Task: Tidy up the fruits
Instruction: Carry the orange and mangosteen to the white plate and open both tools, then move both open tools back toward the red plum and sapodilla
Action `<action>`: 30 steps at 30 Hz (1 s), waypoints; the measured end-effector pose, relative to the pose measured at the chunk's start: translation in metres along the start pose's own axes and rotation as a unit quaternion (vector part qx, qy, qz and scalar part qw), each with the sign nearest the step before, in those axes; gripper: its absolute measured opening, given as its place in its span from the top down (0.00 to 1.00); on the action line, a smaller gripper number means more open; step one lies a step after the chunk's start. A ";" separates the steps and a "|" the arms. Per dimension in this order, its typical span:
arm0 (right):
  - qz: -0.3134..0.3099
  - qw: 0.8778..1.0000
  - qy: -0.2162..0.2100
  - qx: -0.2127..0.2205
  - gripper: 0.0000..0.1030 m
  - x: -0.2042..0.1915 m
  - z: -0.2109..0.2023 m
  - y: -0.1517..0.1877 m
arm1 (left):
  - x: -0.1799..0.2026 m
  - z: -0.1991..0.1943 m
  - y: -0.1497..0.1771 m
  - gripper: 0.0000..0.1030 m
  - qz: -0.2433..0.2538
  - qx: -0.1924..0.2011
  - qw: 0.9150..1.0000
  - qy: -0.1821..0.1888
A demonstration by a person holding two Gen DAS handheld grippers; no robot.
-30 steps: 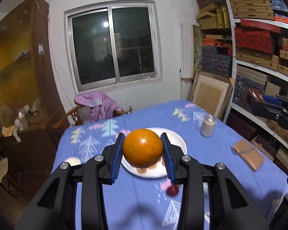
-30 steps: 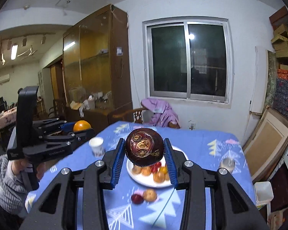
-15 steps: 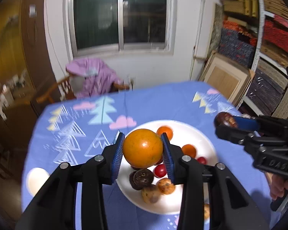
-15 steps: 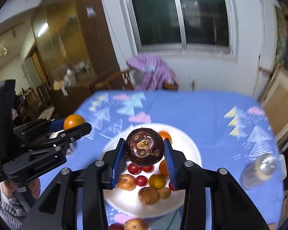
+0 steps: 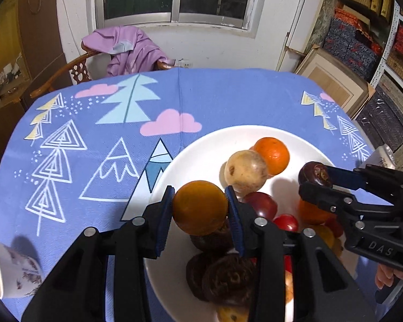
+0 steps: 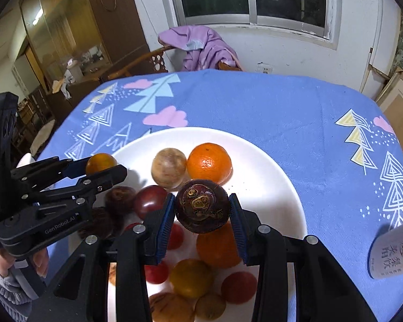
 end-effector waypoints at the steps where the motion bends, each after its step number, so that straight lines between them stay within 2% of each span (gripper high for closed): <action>1: -0.001 1.000 0.002 -0.003 0.60 0.000 0.004 -0.001 | 0.001 0.004 0.000 0.63 0.002 -0.003 1.000 0.000; 8: -0.014 1.000 0.021 -0.012 0.60 0.001 0.020 -0.005 | -0.001 0.021 -0.003 0.63 -0.003 -0.015 1.000 -0.004; 11: -0.020 0.999 0.030 -0.017 0.59 -0.001 0.022 -0.007 | 0.000 0.023 -0.004 0.58 0.000 -0.015 1.000 -0.004; 13: -0.029 0.999 0.035 -0.023 0.59 -0.002 0.024 -0.008 | 0.002 0.022 -0.005 0.51 0.002 -0.013 1.000 -0.007; 19: -0.033 0.999 0.036 -0.019 0.59 -0.006 0.017 -0.009 | 0.006 0.010 -0.008 0.48 0.007 -0.001 1.000 -0.018; 23: -0.031 0.999 0.030 0.003 0.59 -0.010 -0.008 -0.010 | 0.003 -0.016 -0.008 0.47 0.000 0.018 0.999 -0.027; 24: -0.031 0.999 0.029 0.011 0.59 -0.011 -0.018 -0.010 | 0.002 -0.028 -0.007 0.42 -0.002 0.025 0.999 -0.033; 26: -0.033 0.999 0.027 0.032 0.59 -0.016 -0.043 -0.007 | 0.001 -0.051 -0.004 0.37 -0.001 0.042 0.998 -0.046; 30: -0.037 0.996 0.014 0.077 0.55 -0.027 -0.099 0.006 | 0.007 -0.106 0.012 0.36 0.001 0.073 0.996 -0.055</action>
Point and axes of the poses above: each gripper's, at about its wrist camera, not at the fingertips, and z roughly the way its jaws point, x to its right, y to its underside, the point moved 6 cm from there along z, roughly the way its jaws point, and after that the axes turned 11 degrees about -x, right-handed, at the moved point
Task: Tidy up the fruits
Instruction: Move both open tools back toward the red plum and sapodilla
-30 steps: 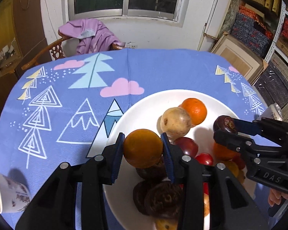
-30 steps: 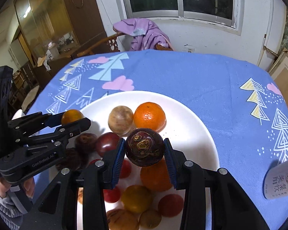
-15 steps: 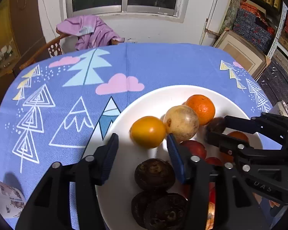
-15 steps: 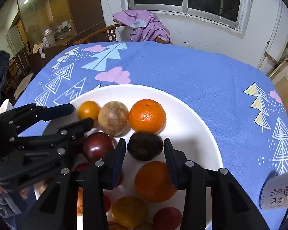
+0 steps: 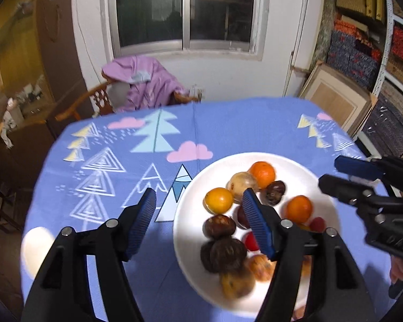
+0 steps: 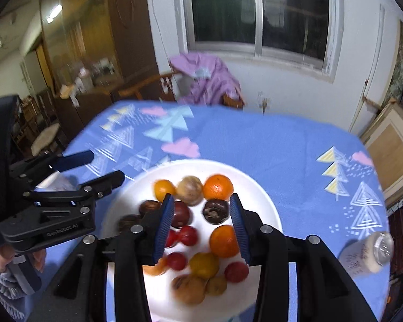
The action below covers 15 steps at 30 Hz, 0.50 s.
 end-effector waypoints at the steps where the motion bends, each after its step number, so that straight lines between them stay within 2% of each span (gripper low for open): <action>1: -0.001 1.000 -0.005 0.014 0.55 -0.004 -0.017 0.003 | 0.001 -0.013 0.002 0.33 0.001 0.008 1.000 -0.001; 4: -0.005 0.999 -0.015 0.050 0.45 -0.014 -0.064 0.019 | 0.005 -0.061 0.018 0.22 0.006 0.043 0.999 -0.010; 5: -0.008 0.998 -0.016 0.065 0.41 -0.017 -0.081 0.027 | 0.008 -0.077 0.026 0.22 0.011 0.056 0.998 -0.017; 9: -0.016 0.994 -0.029 0.100 0.40 -0.030 -0.132 0.062 | 0.025 -0.125 0.062 0.17 0.028 0.087 0.996 -0.027; 11: -0.017 0.993 -0.035 0.112 0.35 -0.035 -0.150 0.080 | 0.034 -0.142 0.082 0.12 0.029 0.098 0.994 -0.023; 13: -0.017 0.991 -0.038 0.130 0.27 -0.039 -0.167 0.104 | 0.043 -0.156 0.107 0.08 0.034 0.109 0.993 -0.021; 15: -0.016 0.988 -0.028 0.150 0.20 -0.043 -0.179 0.131 | 0.051 -0.163 0.131 0.07 0.036 0.116 0.992 -0.028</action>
Point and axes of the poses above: each gripper's, at about its wrist camera, not at the fingertips, and z roughly the way its jaws point, x to its right, y to its underside, the point moved 6 cm from there along z, roughly the way its jaws point, and after that the axes turned 11 degrees about -x, right-handed, at the moved point
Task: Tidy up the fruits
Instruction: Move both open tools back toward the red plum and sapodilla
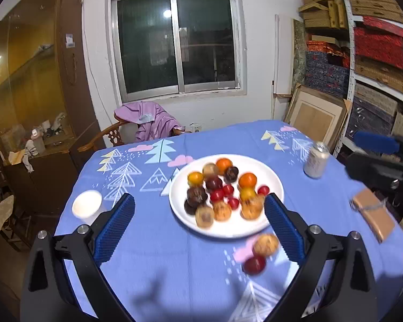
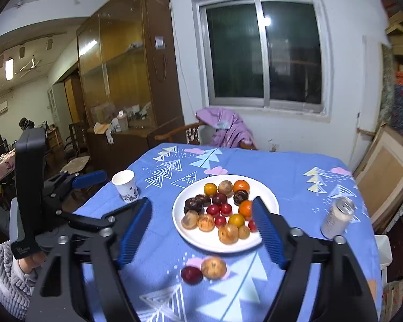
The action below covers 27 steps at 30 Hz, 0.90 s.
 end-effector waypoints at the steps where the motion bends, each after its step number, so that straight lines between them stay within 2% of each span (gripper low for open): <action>1: 0.000 1.000 0.007 0.007 0.19 -0.002 -0.007 0.012 | 0.005 -0.004 0.012 0.05 0.000 0.001 1.000 -0.001; 4: 0.004 0.999 0.027 0.033 0.11 -0.003 -0.019 0.050 | 0.020 -0.004 0.051 0.04 -0.003 -0.006 1.000 0.009; 5: 0.008 0.999 0.031 0.042 0.05 -0.003 -0.022 0.060 | 0.024 -0.001 0.063 0.04 -0.006 -0.009 1.000 0.010; 9: 0.056 0.992 0.047 0.100 0.03 0.012 -0.016 0.102 | 0.042 0.036 0.105 0.04 -0.003 -0.041 0.999 0.012; 12: 0.099 0.985 0.064 0.125 0.03 0.033 0.001 0.127 | 0.051 0.066 0.119 0.04 0.020 -0.061 0.998 -0.011; 13: 0.121 0.983 0.091 0.108 0.03 0.043 0.010 0.133 | 0.051 0.075 0.120 0.04 0.025 -0.068 0.997 -0.019; 14: 0.138 0.982 0.099 0.078 0.03 0.051 0.019 0.135 | 0.053 0.083 0.121 0.04 0.030 -0.075 0.996 -0.022; 16: 0.164 0.983 0.060 0.056 0.03 0.057 0.027 0.139 | 0.056 0.091 0.120 0.04 0.031 -0.085 0.996 -0.015; 19: 0.193 0.980 0.042 0.026 0.03 0.064 0.037 0.147 | 0.059 0.098 0.114 0.04 0.031 -0.085 0.996 -0.013; 27: 0.180 0.982 0.059 0.013 0.03 0.057 0.046 0.152 | 0.062 0.130 0.107 0.04 0.037 -0.130 0.991 -0.009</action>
Point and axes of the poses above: each gripper's, at about its wrist camera, not at the fingertips, and z roughly the way its jaws point, x to its right, y to its underside, the point moved 6 cm from there along z, roughly the way its jaws point, and after that the axes turned 11 degrees about -x, right-handed, at the moved point
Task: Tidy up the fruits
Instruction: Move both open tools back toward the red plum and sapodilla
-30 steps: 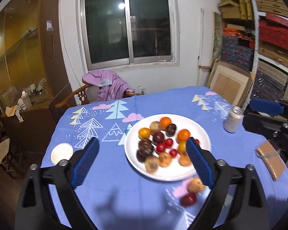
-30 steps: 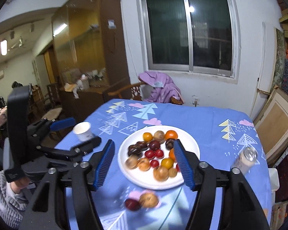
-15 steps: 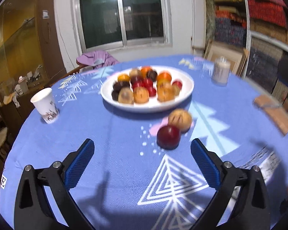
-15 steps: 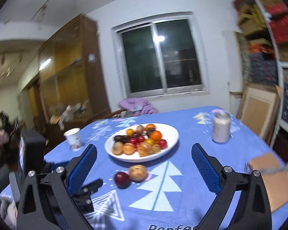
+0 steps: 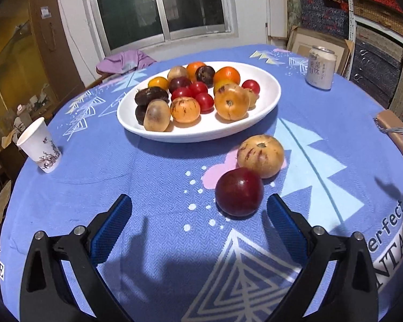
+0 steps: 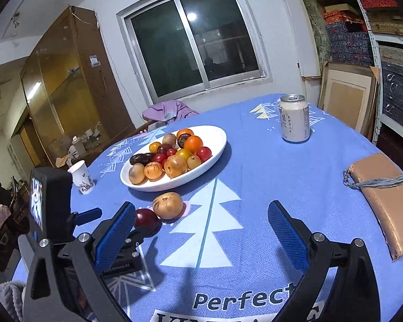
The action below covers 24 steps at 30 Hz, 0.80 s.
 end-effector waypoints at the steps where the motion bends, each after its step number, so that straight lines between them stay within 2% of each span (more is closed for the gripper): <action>1: 0.001 1.000 0.002 -0.003 0.03 0.000 0.002 0.000 | -0.001 0.002 -0.002 0.04 0.000 -0.002 1.000 -0.001; 10: 0.001 1.000 0.004 -0.017 0.03 0.001 0.008 0.002 | -0.010 0.004 -0.004 0.04 -0.010 0.003 1.000 0.003; 19: -0.001 1.000 0.000 -0.021 0.03 0.000 0.008 0.003 | -0.046 -0.006 0.005 0.04 -0.045 0.018 0.998 -0.044; 24: 0.003 1.000 -0.002 -0.018 0.03 0.002 0.007 0.002 | -0.057 -0.011 0.008 0.04 -0.070 0.023 0.997 -0.024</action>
Point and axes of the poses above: each gripper's, at about its wrist camera, not at the fingertips, and z roughly the way its jaws point, x to its right, y to its underside, the point moved 6 cm from there along z, roughly the way its jaws point, and after that the axes turned 11 degrees about -x, right-handed, at the moved point
